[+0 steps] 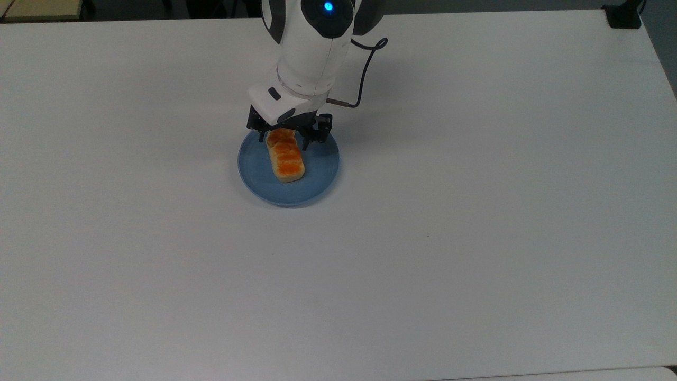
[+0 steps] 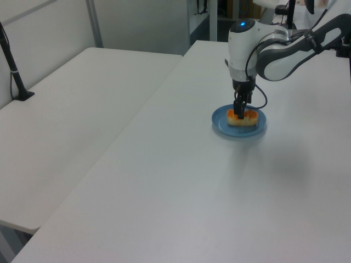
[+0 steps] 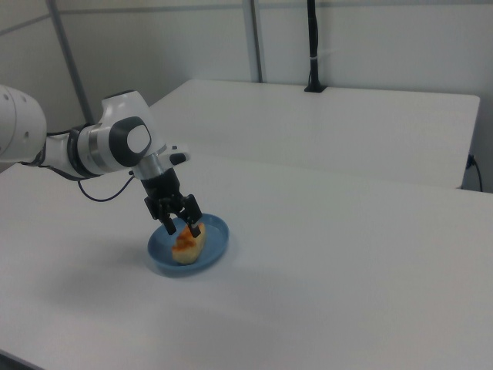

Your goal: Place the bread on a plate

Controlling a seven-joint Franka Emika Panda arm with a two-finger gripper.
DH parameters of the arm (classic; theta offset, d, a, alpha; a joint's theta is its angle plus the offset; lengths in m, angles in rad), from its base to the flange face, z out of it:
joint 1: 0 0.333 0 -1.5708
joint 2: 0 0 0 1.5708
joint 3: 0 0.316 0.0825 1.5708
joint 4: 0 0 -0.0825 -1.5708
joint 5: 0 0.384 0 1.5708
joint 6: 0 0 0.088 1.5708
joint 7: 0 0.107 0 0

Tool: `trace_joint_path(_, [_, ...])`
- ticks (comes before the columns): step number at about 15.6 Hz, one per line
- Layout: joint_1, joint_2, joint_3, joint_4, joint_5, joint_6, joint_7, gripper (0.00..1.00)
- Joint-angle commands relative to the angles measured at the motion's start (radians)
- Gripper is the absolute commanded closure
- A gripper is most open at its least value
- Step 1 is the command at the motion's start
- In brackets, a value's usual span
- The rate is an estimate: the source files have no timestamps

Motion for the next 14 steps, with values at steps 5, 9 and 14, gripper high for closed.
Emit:
trace_joint_path(5, [-0.073,-0.157,-0.01,0.195,0.103,-0.292,-0.117,0.0])
trace_joint_path(9, [-0.188,-0.208,-0.017,0.391,0.252,-0.521,-0.306,0.0])
trace_joint_path(14, [-0.215,-0.297,-0.02,0.404,0.289,-0.58,-0.36,0.0])
